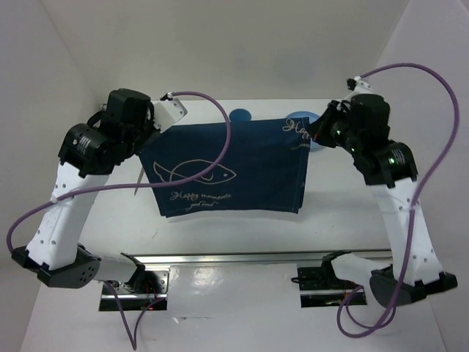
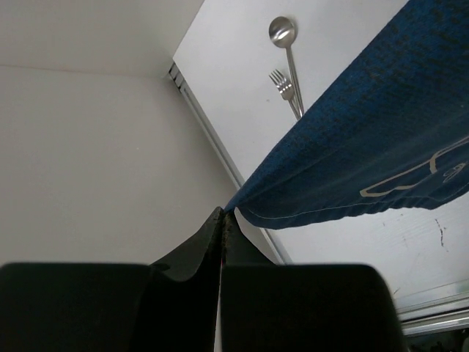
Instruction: Set the dinner table for one person
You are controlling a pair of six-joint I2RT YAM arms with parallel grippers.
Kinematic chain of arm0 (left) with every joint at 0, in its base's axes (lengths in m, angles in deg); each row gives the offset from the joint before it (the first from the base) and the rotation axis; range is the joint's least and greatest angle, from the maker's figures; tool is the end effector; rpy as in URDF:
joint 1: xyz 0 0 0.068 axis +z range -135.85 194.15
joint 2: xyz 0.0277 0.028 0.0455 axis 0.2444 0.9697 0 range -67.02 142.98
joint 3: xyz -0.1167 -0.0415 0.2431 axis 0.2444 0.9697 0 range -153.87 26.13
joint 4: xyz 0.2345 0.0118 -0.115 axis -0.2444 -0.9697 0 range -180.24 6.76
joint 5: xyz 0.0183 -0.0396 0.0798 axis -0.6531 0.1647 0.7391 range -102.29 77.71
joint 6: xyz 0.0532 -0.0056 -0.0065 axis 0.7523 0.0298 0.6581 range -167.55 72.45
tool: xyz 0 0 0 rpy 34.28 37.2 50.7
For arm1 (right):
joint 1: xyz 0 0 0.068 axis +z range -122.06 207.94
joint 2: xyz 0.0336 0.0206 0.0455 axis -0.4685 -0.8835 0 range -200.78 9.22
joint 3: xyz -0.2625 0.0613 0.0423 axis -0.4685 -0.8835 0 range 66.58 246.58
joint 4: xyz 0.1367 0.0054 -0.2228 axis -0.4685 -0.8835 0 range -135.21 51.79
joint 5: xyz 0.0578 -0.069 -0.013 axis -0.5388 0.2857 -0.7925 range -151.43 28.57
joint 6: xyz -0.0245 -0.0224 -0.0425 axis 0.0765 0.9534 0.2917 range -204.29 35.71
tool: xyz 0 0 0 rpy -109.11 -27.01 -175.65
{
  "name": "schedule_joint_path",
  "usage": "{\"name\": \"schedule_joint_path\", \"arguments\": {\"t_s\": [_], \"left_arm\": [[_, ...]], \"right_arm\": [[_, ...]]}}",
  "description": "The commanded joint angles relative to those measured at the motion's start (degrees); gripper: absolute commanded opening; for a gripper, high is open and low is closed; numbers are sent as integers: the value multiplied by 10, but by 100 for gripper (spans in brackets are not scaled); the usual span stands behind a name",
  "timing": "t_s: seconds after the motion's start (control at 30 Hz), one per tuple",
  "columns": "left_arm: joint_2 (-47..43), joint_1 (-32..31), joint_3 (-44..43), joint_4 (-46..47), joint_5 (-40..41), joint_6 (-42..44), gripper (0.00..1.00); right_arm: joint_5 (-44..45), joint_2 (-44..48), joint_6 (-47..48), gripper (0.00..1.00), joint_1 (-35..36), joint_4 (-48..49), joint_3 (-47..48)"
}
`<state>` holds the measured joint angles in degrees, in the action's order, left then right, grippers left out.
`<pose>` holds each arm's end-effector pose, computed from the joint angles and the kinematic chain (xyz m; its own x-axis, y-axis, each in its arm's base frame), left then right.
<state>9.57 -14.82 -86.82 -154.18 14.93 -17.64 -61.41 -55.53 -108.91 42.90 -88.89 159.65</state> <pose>0.1895 -0.0863 0.5040 -0.3800 0.7172 -0.5841 0.3354 0.6954 0.6356 0.1894 0.0507 0.4797 -0.4415 0.3131 -0.8408 -0.0815 0.9192 0.3852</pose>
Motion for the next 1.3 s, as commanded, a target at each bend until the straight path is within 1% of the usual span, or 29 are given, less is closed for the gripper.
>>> {"name": "schedule_joint_path", "arguments": {"t_s": [0.0, 0.03, 0.1, 0.17, 0.23, 0.27, 0.33, 0.37, 0.5, 0.53, 0.6, 0.63, 0.67, 0.7, 0.73, 0.77, 0.8, 0.83, 0.87, 0.9, 0.93, 0.97, 1.03, 1.07, 1.1, 1.13, 1.2, 1.23, 1.27], "left_arm": [[31, 29, 12, 8, 26, 22, 0], [40, 46, 22, 17, 3, 22, 0], [71, 66, 51, 48, -22, 28, 0], [97, 97, 69, 71, -51, 35, 0], [144, 115, 91, 109, -63, 40, 0], [161, 130, 91, 121, -76, 40, 0], [199, 137, 96, 141, -82, 40, 0], [241, 144, 86, 148, -87, 33, 0], [324, 144, 56, 155, -93, 16, 0], [334, 144, 56, 160, -93, 9, 0], [348, 144, 62, 184, -88, 9, 0], [355, 144, 62, 192, -82, 9, 0], [362, 144, 76, 202, -82, 9, 1], [362, 144, 81, 213, -74, 3, 5], [368, 144, 81, 235, -66, -4, 19], [378, 144, 81, 245, -60, -4, 33], [385, 144, 76, 251, -48, -13, 49], [393, 144, 67, 257, -42, -21, 64], [401, 144, 56, 263, -33, -41, 75], [415, 144, 30, 268, -24, -51, 88], [420, 149, 16, 268, -9, -62, 96], [427, 149, 1, 268, -3, -81, 100], [433, 155, -39, 238, 4, -100, 100], [433, 160, -47, 225, -5, -115, 100], [427, 161, -47, 209, -15, -121, 100], [417, 161, -29, 189, -26, -121, 100], [367, 161, 23, 189, -61, -121, 100], [346, 161, 93, 189, -70, -121, 100], [324, 155, 132, 200, -83, -121, 100]], "right_arm": [[46, -70, -2, 0, -9, -58, 25], [46, -106, -2, 0, -9, -58, 25], [35, -141, -2, 0, -9, -46, 9], [27, -192, 4, 0, -16, -16, 2], [17, -228, 4, 0, -39, 9, -4], [10, -268, 11, 0, -45, 20, -4], [10, -309, 11, 0, -56, 45, 1], [10, -351, 11, 0, -63, 59, 7], [-3, -441, 25, 0, -63, 78, 31], [-9, -456, 25, 0, -63, 78, 51], [-9, -491, 25, 5, -63, 84, 66], [-9, -499, 30, 15, -63, 84, 71], [-9, -505, 30, 21, -63, 95, 71], [-9, -512, 36, 29, -63, 112, 71], [-9, -512, 36, 41, -63, 118, 76], [-15, -518, 46, 56, -63, 124, 83], [-15, -518, 51, 64, -63, 124, 89], [-10, -524, 60, 71, -63, 130, 97], [-5, -524, 67, 74, -63, 130, 104], [1, -524, 74, 77, -63, 124, 122], [9, -524, 81, 78, -63, 119, 129], [21, -519, 89, 78, -63, 110, 129], [44, -488, 89, 80, -63, 105, 113], [44, -473, 89, 80, -63, 100, 97], [44, -457, 89, 81, -63, 100, 53], [44, -440, 89, 81, -63, 100, 28], [26, -387, 82, 81, -63, 100, -30], [9, -370, 72, 81, -58, 100, -96], [-2, -335, 54, 80, -58, 100, -132]]}}
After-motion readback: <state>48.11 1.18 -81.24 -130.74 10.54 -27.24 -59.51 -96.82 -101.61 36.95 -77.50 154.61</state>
